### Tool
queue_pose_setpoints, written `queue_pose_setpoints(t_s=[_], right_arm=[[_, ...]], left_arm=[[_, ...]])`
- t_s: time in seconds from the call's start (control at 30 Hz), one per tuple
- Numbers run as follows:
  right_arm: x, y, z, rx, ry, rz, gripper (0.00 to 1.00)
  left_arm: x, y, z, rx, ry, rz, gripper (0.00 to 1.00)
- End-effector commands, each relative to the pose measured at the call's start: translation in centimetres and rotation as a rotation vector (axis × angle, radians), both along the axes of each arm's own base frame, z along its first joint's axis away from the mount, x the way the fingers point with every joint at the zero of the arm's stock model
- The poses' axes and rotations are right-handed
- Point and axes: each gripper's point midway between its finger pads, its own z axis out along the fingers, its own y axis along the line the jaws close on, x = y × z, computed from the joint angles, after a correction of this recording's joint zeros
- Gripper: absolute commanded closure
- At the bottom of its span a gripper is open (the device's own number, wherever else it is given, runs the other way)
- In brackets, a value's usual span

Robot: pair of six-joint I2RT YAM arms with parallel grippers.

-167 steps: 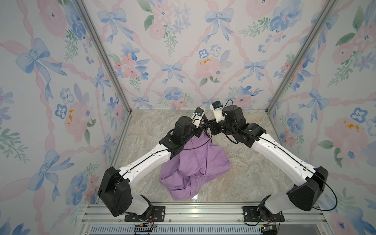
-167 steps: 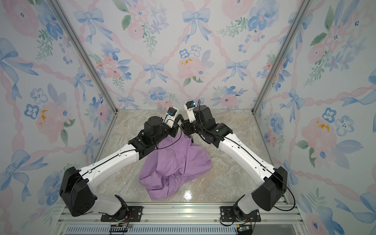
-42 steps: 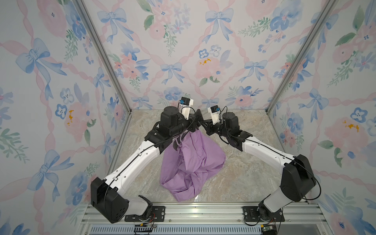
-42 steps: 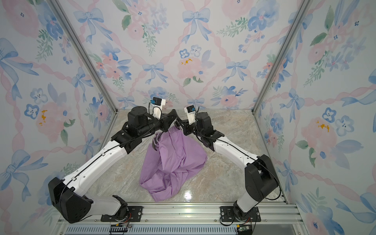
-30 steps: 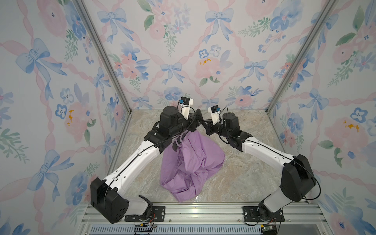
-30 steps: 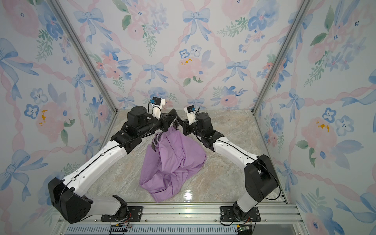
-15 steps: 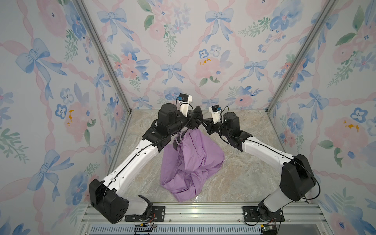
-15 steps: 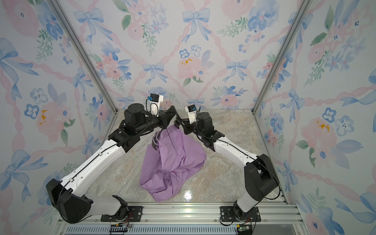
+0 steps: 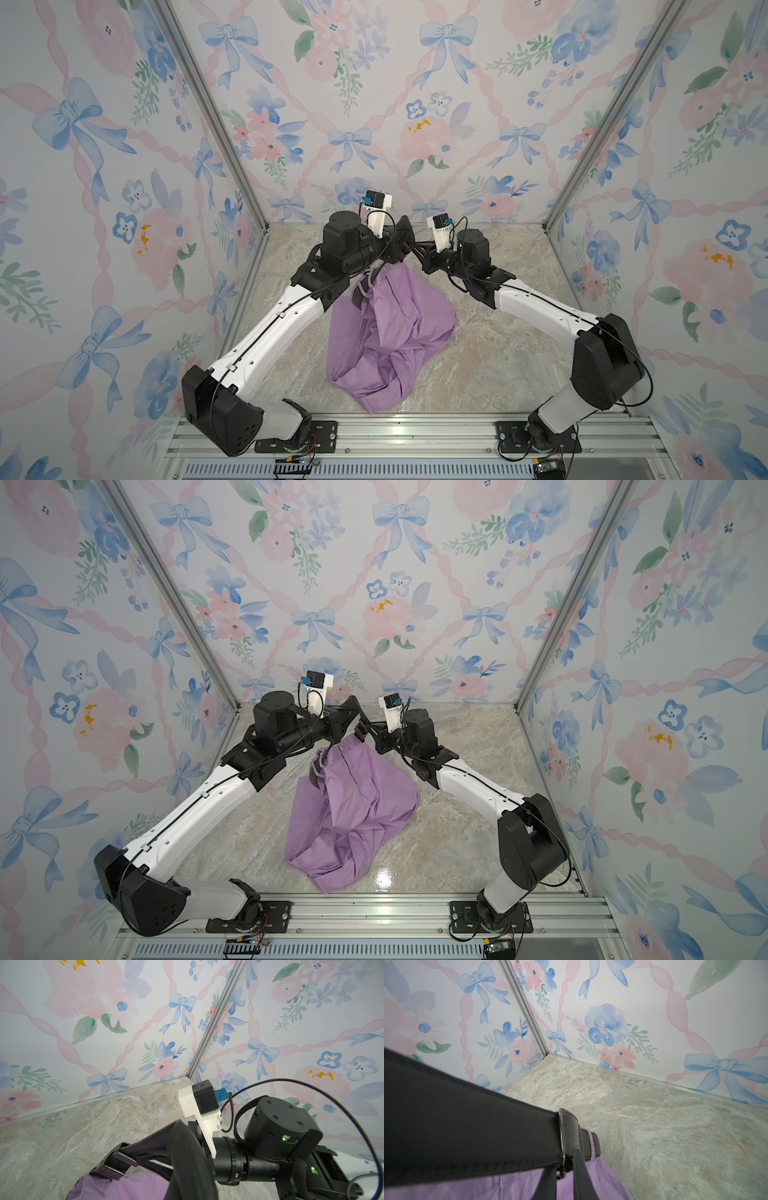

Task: Remove the belt from the trousers

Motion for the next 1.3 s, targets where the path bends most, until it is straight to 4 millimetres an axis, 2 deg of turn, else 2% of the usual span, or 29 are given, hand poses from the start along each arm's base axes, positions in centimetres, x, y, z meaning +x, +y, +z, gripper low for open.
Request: queue_pose_setpoints(t_s=[0.0, 0.1, 0.23, 0.3, 0.4, 0.5, 0.57, 0.67, 0.8, 0.87, 0.93, 1.0, 1.13, 1.2, 1.27], right_arm=[[-3.8, -9.2, -19.6, -0.423, 0.551, -0.214, 1.00], [-3.7, -9.0, -17.1, -0.389, 0.484, -0.224, 1.00], [-2.6, -9.7, -9.5, -0.308, 0.287, -0.279, 1.00], [-2.0, -10.3, -5.2, -0.267, 0.185, -0.299, 1.00], [-1.8, -10.6, -1.1, -0.257, 0.102, -0.302, 1.00], [-1.9, -10.7, -0.2, -0.279, 0.099, -0.295, 1.00], [-2.3, -10.7, 0.2, -0.268, 0.088, -0.295, 1.00], [-3.0, -11.2, 2.2, -0.242, 0.027, -0.318, 1.00], [-3.2, -11.8, 6.4, -0.205, -0.084, -0.344, 1.00], [-3.2, -11.6, 8.0, -0.202, -0.124, -0.335, 1.00], [-3.2, -11.1, 8.8, -0.210, -0.147, -0.319, 1.00], [-3.4, -10.6, 8.7, -0.220, -0.154, -0.303, 1.00], [-3.9, -9.4, 7.4, -0.258, -0.153, -0.261, 1.00], [-4.0, -9.2, 6.9, -0.273, -0.144, -0.250, 1.00], [-4.0, -9.1, 6.4, -0.291, -0.132, -0.235, 1.00]], left_arm=[[-14.5, 5.2, 24.9, -0.441, -0.805, -0.186, 1.00], [-12.4, 4.2, 22.2, -0.402, -0.744, -0.184, 1.00], [-9.3, 3.1, 18.5, -0.358, -0.650, -0.175, 1.00], [-8.6, 2.4, 17.7, -0.349, -0.624, -0.195, 1.00], [-8.0, 1.8, 17.3, -0.343, -0.608, -0.215, 1.00], [-7.5, 1.6, 16.2, -0.313, -0.614, -0.205, 1.00], [-7.1, 1.3, 14.0, -0.259, -0.616, -0.194, 1.00], [-6.0, 1.1, 8.5, -0.136, -0.611, -0.157, 0.98], [-4.3, 1.5, 1.5, 0.029, -0.593, -0.082, 0.97], [-3.7, 1.5, -1.1, 0.093, -0.582, -0.068, 0.96], [-3.0, 1.5, -2.9, 0.125, -0.557, -0.060, 0.92], [-2.7, 1.3, -3.9, 0.137, -0.537, -0.064, 0.80], [-2.8, 1.5, -4.1, 0.145, -0.527, -0.058, 0.44], [-3.2, 1.7, -3.5, 0.180, -0.546, -0.066, 0.34], [-3.6, 2.0, -2.5, 0.230, -0.574, -0.062, 0.30]])
